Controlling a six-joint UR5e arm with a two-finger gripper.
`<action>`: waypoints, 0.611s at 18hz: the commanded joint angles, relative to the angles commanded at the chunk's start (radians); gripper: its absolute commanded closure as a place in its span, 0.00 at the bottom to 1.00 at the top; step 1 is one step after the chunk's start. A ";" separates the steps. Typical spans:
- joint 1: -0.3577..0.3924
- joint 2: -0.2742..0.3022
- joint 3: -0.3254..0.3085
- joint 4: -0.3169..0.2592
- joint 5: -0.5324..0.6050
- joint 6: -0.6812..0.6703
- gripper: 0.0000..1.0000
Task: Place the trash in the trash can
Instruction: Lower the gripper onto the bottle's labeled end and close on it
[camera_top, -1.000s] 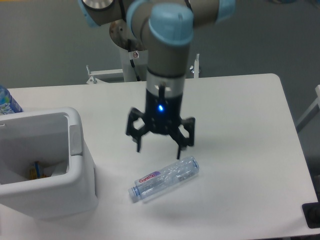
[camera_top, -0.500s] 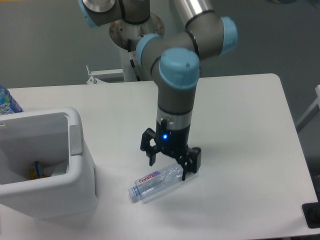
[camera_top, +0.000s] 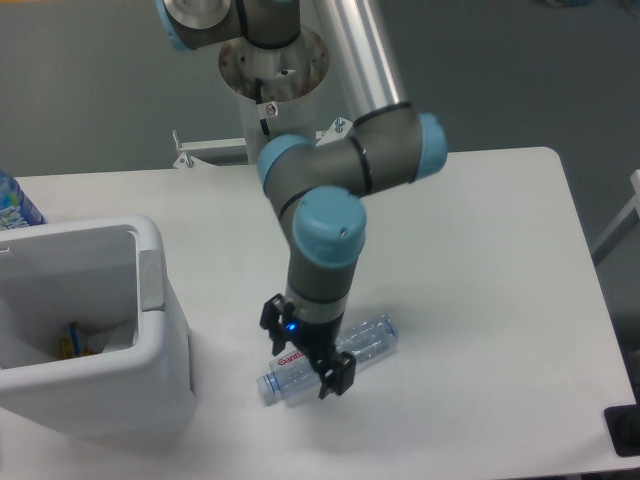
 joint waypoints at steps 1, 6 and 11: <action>-0.009 -0.012 0.000 0.000 0.003 0.000 0.00; -0.054 -0.022 -0.017 -0.002 0.018 -0.012 0.00; -0.074 -0.054 -0.031 0.005 0.064 -0.029 0.00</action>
